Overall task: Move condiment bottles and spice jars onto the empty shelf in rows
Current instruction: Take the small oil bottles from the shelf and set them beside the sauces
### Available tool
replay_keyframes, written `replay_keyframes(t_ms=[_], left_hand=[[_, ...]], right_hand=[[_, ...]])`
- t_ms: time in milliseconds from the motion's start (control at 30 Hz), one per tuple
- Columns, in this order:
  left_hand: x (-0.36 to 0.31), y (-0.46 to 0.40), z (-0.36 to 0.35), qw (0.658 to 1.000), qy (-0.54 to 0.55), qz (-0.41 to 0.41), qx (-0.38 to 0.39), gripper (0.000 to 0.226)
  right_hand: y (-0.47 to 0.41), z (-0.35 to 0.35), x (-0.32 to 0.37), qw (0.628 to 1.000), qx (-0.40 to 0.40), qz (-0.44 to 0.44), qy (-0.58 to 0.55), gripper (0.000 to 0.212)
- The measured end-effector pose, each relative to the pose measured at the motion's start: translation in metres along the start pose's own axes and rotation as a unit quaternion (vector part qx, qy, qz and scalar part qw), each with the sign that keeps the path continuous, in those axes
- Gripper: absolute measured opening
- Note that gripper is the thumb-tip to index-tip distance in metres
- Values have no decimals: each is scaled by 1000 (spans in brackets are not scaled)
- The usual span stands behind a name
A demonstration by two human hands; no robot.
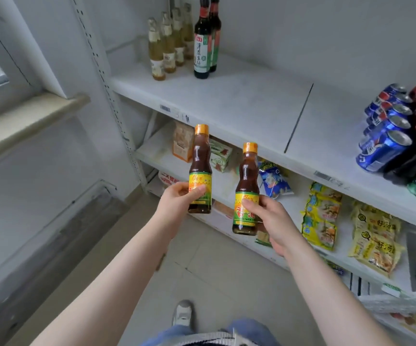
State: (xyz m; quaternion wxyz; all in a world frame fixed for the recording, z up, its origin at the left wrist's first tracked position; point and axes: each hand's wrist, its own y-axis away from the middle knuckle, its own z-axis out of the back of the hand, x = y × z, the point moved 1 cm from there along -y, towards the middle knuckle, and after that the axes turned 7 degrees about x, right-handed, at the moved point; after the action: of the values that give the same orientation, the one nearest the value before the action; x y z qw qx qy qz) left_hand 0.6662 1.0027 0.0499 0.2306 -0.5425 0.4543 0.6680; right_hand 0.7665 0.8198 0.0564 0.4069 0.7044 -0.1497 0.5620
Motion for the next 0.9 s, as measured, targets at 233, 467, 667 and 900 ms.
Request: replay_keyframes(t_ms=[233,467,667,900], left_hand=[[-42,-85,8,999,7,-27,21,41],[-99,-181,-16,997,19,-79,12,40],[-133,-255,-31,996,7,-84,-3,41],[-160,-346,-42,992,-65,-106,-22,38]], right_hand=[[-72,8,53,1000,-13,24,7,24],[-160,45,107,998,-7,53,24,19],[-215,74,142,999,-7,46,26,23],[-253,91,165,998,-10,54,26,20]])
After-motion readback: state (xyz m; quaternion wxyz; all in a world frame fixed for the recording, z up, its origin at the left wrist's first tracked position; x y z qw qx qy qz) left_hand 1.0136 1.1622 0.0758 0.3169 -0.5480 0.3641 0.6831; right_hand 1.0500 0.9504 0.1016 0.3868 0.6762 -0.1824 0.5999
